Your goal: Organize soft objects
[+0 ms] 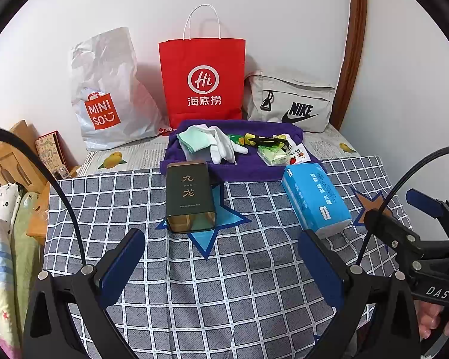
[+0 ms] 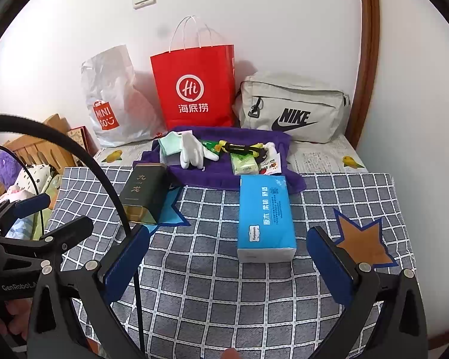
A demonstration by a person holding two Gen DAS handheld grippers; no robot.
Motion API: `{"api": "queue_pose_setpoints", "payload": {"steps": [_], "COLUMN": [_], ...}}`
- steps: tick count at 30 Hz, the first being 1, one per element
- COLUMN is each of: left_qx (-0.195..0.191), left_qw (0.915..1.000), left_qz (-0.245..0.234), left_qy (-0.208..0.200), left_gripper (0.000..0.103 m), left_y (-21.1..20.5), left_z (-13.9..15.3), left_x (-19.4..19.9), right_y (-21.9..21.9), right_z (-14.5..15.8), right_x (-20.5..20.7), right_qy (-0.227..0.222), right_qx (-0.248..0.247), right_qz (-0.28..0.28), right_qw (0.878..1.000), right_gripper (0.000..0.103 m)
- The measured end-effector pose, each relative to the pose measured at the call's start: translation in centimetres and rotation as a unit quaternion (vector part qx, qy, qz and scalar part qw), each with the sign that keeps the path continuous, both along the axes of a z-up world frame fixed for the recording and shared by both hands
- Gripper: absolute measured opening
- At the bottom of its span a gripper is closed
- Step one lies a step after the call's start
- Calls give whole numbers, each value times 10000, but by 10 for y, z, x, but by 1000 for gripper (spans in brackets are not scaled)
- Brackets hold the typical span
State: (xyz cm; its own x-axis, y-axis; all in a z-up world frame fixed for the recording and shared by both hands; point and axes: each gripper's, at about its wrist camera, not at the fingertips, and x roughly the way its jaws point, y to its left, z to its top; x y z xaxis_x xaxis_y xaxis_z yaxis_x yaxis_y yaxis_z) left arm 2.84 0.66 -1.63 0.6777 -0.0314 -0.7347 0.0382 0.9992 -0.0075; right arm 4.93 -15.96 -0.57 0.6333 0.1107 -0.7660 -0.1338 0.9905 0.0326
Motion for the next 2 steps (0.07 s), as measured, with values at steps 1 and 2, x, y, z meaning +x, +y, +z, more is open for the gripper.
{"api": "queue_pose_setpoints", "payload": {"steps": [1,2], "left_qx": [-5,-18], "left_qw": [10000,10000], "left_qz": [2,7], "left_qy": [0,-10], "left_gripper": [103,103], "left_y": [0,1], "left_z": [0,0], "left_x": [0,0], "right_y": [0,1], "right_z": [-1,-2], "right_x": [0,1], "right_qy": [2,2], "right_qx": [9,17], "right_qz": [12,30], "right_qw": [10000,10000], "right_gripper": [103,103]}}
